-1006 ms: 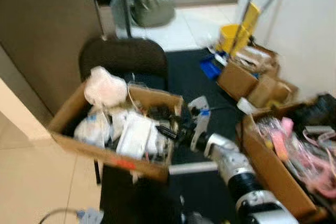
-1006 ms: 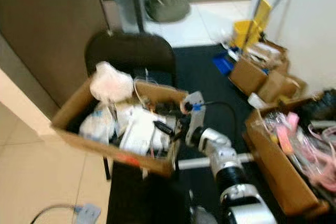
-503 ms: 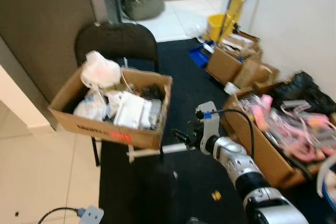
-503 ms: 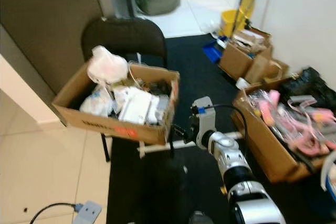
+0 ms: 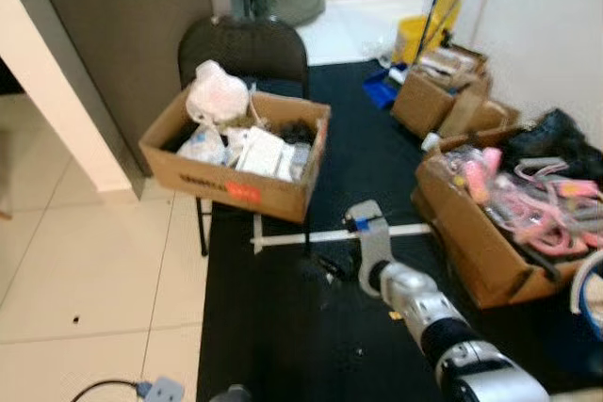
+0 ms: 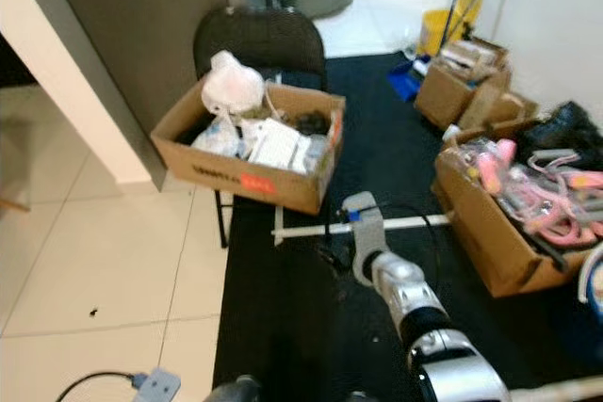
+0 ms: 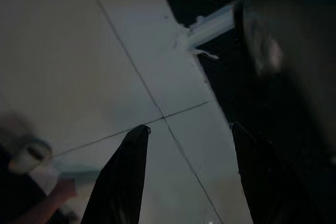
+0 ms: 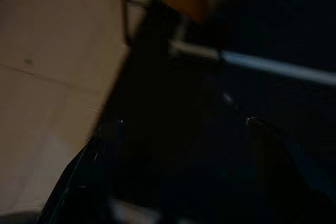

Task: Picking trash to rubbish bin

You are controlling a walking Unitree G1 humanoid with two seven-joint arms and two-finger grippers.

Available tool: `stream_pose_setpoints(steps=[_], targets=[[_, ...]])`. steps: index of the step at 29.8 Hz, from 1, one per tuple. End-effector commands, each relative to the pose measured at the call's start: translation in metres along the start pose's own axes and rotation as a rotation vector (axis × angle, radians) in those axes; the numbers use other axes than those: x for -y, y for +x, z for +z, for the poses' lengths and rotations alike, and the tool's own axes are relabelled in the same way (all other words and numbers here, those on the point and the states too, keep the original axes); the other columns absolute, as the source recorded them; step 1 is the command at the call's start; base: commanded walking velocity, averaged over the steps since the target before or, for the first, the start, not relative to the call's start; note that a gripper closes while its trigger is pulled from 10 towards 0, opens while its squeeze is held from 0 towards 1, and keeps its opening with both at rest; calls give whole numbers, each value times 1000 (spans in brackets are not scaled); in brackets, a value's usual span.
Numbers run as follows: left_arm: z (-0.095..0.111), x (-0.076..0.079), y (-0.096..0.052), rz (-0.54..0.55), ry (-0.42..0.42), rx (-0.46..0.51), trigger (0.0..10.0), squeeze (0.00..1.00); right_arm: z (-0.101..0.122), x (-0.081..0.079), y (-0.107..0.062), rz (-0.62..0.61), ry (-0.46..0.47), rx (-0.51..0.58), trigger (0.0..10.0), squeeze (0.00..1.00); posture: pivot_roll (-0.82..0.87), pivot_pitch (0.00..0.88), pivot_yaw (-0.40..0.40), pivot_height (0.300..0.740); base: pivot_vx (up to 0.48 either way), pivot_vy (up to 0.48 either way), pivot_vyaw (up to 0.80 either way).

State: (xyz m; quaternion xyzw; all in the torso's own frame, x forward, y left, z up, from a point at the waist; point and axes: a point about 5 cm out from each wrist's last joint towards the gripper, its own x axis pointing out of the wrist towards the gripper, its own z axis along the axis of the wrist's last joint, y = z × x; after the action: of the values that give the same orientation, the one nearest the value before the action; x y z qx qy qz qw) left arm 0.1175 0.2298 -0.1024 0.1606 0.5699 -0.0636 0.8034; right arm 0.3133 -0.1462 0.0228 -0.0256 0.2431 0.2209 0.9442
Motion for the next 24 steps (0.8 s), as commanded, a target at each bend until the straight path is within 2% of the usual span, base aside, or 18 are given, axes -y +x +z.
stream_pose_setpoints(steps=[1, 8, 10, 11, 18, 24], targets=[[-8, 1, -1, -4, 13, -24, 10000, 0, -8, -7, 2, 1, 2, -24, 10000, 0, 37, 61, 3, 740, -398, 0, 0], [-8, 0, -1, -5, 15, -23, 10000, 0, -25, 0, -3, -74, 1, -92, 10000, 0, 33, 61, 8, 740, -383, 0, 0], [-8, 0, -1, -5, 7, -20, 10000, 0, -43, 5, -10, -120, 21, -153, 10000, 0, 33, 61, 8, 740, 0, 0, 0], [-8, 0, -1, -5, 7, -20, 10000, 0, -43, 5, -10, -120, 21, -153, 10000, 0, 33, 61, 8, 740, 0, 0, 0], [-9, 1, -1, -7, 5, -22, 10000, 0, -79, 10, -28, -193, 55, -270, 10000, 0, 32, 67, 5, 740, 0, 0, 0], [-9, 1, -1, -9, 6, -21, 10000, 0, -98, 11, -37, -226, 59, -342, 10000, 0, 32, 67, 5, 740, 0, 0, -173]])
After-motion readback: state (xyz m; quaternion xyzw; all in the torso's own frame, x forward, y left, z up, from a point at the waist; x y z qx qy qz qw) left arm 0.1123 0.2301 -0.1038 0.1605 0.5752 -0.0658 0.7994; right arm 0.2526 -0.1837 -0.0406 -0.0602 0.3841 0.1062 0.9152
